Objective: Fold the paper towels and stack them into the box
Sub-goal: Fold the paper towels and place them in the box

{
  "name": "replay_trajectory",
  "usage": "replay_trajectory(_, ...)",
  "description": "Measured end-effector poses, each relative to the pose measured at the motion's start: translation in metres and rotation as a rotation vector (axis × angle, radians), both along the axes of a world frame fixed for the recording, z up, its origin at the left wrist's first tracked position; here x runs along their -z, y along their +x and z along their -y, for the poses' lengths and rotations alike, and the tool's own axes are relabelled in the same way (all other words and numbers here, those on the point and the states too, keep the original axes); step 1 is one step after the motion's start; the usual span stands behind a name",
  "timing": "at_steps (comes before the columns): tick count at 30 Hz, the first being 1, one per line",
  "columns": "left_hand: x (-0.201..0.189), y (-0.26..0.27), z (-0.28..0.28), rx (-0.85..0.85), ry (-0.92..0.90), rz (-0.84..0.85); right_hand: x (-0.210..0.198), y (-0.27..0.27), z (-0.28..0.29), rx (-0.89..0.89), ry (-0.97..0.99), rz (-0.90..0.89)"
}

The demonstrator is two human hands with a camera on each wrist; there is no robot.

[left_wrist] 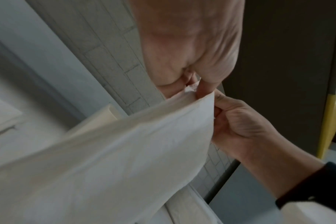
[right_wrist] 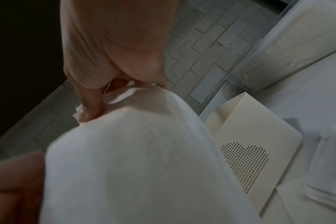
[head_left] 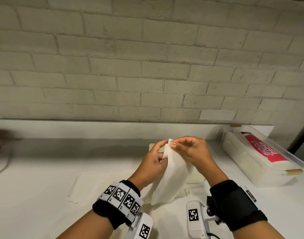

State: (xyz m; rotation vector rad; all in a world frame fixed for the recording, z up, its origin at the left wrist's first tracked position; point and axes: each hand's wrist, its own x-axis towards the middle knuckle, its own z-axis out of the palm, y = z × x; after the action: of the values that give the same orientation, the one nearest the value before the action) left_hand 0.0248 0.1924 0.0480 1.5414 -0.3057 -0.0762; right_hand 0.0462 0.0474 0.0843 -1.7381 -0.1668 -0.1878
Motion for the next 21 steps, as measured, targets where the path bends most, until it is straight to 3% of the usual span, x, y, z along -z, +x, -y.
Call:
replay_trajectory(6, -0.005, 0.001, 0.001, -0.009, -0.158, -0.149, 0.006, 0.004, 0.001, 0.083, -0.088, 0.042)
replay_trajectory(11, -0.012, 0.0, -0.002, 0.026, -0.201, -0.151, 0.0, -0.002, 0.002, 0.074, -0.18, 0.121)
replay_trajectory(17, -0.005, 0.014, -0.004, -0.14, -0.192, -0.156, -0.007, -0.017, 0.01, -0.1, -0.31, 0.138)
replay_trajectory(21, -0.008, 0.013, 0.001, -0.082, -0.173, -0.103, -0.002, -0.019, 0.005, -0.145, -0.288, 0.138)
